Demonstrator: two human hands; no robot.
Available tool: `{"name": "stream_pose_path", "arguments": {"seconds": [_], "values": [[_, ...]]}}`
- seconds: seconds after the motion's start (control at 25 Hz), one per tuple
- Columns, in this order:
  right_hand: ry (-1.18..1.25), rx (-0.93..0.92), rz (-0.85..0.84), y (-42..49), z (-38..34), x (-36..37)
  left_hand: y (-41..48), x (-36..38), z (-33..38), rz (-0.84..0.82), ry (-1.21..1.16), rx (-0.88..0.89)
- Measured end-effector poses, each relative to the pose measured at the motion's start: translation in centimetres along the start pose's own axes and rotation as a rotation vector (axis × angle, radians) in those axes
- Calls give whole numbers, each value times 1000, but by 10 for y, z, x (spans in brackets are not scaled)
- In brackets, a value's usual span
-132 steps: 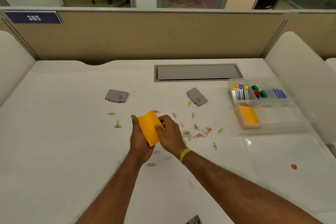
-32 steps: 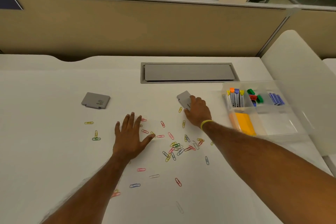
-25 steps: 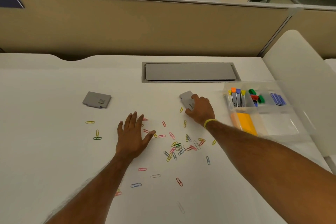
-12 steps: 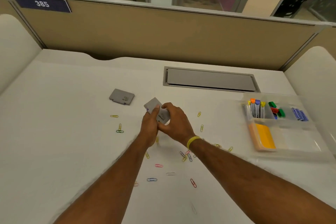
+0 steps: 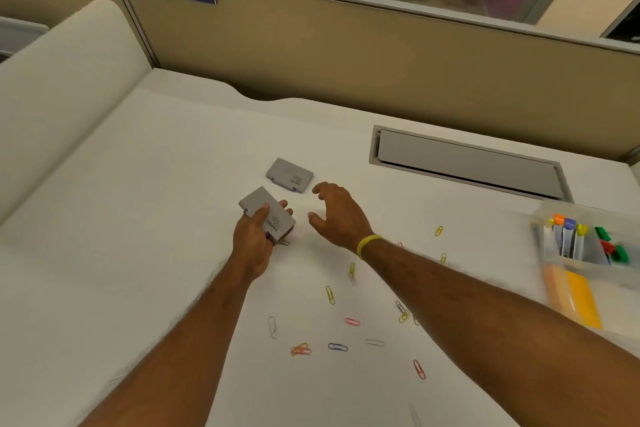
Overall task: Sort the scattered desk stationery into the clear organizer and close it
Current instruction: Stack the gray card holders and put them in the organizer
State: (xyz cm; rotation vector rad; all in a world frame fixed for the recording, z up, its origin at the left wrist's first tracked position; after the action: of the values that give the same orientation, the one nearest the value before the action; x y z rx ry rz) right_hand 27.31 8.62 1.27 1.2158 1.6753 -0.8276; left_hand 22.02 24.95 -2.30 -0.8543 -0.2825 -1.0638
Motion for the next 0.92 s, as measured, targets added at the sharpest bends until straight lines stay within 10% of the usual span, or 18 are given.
{"name": "stream_pose_path", "arguments": {"seconds": [0.52, 0.92], "values": [[-203, 20, -103, 96, -3, 43, 32, -23, 4, 35, -16, -44], [204, 150, 77, 35, -4, -6, 12, -1, -4, 52, 3, -34]]}}
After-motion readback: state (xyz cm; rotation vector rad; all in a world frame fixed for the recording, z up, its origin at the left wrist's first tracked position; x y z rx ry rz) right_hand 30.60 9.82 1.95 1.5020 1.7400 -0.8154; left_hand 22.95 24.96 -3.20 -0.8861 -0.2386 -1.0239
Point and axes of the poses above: each hand's wrist, its own y-axis towards the middle knuckle, its own x-axis out of the palm, z = x × y, the point moved 5 cm from there along y, towards the middle knuckle, and after that the axes turned 10 degrees about -y, right-handed, at the moved point
